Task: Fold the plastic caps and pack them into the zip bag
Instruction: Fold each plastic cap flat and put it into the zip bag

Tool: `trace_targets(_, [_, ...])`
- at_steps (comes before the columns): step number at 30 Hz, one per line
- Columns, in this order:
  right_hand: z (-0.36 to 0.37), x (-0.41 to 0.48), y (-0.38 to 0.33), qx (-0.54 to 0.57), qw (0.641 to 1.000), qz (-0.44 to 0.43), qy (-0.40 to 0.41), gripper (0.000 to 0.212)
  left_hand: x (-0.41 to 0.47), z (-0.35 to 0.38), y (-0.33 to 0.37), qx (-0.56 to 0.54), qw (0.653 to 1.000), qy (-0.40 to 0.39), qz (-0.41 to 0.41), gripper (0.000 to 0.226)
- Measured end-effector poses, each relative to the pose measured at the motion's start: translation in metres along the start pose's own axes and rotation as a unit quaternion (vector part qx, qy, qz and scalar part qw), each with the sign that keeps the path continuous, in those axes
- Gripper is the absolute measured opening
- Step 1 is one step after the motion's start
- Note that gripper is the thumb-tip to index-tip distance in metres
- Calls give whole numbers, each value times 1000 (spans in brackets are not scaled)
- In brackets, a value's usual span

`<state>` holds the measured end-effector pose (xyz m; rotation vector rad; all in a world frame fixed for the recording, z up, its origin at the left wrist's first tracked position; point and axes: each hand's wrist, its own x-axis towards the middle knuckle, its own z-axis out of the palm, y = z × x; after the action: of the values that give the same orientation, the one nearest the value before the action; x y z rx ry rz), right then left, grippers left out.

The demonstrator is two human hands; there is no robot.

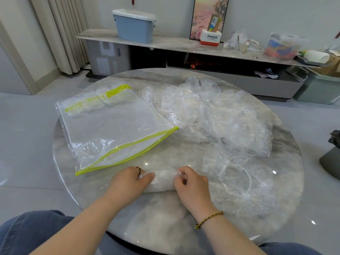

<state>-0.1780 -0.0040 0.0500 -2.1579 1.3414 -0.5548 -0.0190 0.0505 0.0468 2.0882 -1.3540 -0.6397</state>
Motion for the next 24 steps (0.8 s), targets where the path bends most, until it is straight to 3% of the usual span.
trace_targets(1, [0, 0, -1, -16, 1000, 1, -7, 16, 1, 2, 0, 10, 1000, 4, -12, 47])
trace_targets(4, [5, -1, -5, -108, 994, 12, 7, 47, 2, 6, 1, 93, 996, -7, -9, 42])
trace_targets(7, [16, -4, -1, -156, 971, -99, 150, 34, 0, 8, 5, 157, 987, -2, 13, 45])
trace_targets(8, [19, -5, -1, -141, 964, -159, 160, 30, -1, 7, 8, 178, 984, 3, 18, 46])
trace_targets(11, [26, -7, -1, -159, 946, -253, 129, 30, -3, 6, 14, 208, 977, 24, 29, 46])
trace_targets(14, [28, -5, 0, -205, 954, -213, 56, 34, -4, 4, 14, 183, 979, 89, 27, 31])
trace_targets(17, [28, -2, 5, -212, 960, -179, 26, 38, -4, 15, 5, 182, 957, 161, 158, 36])
trace_targets(20, [30, -1, 8, -208, 964, -167, -6, 45, -9, 29, 5, 227, 934, 110, 253, 42])
trace_targets(24, [30, 2, 6, -208, 965, -154, -51, 47, -5, 42, 0, 306, 931, -19, 200, 73])
